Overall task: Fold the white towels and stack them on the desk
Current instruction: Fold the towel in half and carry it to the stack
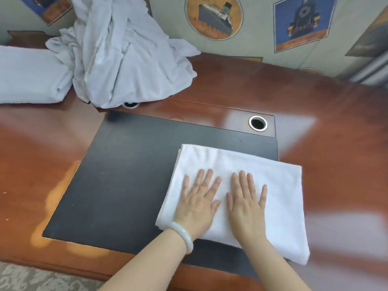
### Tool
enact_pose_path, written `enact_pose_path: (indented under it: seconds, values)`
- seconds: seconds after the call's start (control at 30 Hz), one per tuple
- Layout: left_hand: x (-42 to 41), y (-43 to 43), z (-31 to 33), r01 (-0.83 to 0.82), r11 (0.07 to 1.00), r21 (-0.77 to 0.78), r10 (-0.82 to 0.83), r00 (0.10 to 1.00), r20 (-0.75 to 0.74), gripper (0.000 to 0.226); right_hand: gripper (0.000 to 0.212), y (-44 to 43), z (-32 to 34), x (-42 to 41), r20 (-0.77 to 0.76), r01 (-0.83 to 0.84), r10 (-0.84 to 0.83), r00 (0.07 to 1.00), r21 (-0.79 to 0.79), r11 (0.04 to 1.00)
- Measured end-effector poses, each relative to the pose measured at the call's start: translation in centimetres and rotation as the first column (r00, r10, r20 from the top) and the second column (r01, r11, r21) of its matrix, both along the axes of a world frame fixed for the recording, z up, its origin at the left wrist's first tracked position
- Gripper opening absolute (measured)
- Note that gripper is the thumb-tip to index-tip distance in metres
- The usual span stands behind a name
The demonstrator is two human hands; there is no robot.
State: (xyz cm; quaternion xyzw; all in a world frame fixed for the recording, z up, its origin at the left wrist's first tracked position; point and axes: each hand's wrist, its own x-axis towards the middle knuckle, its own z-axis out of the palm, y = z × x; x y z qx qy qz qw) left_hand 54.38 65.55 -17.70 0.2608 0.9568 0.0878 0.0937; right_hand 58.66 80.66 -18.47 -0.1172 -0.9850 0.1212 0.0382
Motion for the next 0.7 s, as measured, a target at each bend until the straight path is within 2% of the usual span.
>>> enact_pose_path:
  seconds: [0.07, 0.17, 0.3, 0.4, 0.47, 0.57, 0.63, 0.7]
  values:
    - [0.2, -0.3, -1.2, 0.061, 0.995, -0.073, -0.065, 0.997, -0.047, 0.06, 0.062, 4.2, -1.2, 3.5, 0.079, 0.055, -0.061, 0.995, 0.073, 0.996]
    - [0.3, -0.4, -1.3, 0.082, 0.99, -0.112, -0.091, 0.993, -0.07, 0.061, 0.064, 8.3, -1.2, 6.7, 0.105, 0.131, -0.144, 0.984, 0.126, 0.983]
    - [0.1, -0.3, -1.5, 0.067, 0.992, -0.111, -0.077, 0.993, -0.089, 0.06, 0.061, 10.2, -1.3, 8.0, 0.116, 0.17, -0.176, 0.978, 0.061, 0.984]
    - [0.4, 1.3, -0.7, 0.064, 0.996, -0.062, -0.071, 0.991, -0.11, 0.059, 0.066, 8.0, 0.2, 5.9, 0.011, 0.236, -0.237, 0.971, 0.06, 0.97]
    - [1.6, 3.8, -0.3, 0.144, 0.989, -0.035, -0.147, 0.982, -0.116, 0.059, 0.058, 4.5, 1.3, 3.6, -0.065, 0.101, -0.102, 0.993, -0.007, 0.995]
    - [2.9, 4.9, -0.9, 0.238, 0.97, -0.049, -0.243, 0.963, -0.114, 0.059, 0.053, 2.5, 0.2, 3.8, -0.032, -0.119, 0.118, 0.992, -0.027, 0.993]
    - [1.7, 2.6, -1.5, 0.215, 0.975, -0.062, -0.221, 0.969, -0.114, 0.057, 0.055, 5.7, -0.8, 5.6, 0.019, -0.1, 0.1, 0.995, 0.008, 0.995]
    - [0.0, -0.6, -1.6, 0.163, 0.984, -0.077, -0.172, 0.976, -0.131, 0.056, 0.058, 9.5, -1.2, 8.0, 0.082, -0.017, 0.013, 0.997, 0.052, 0.998]
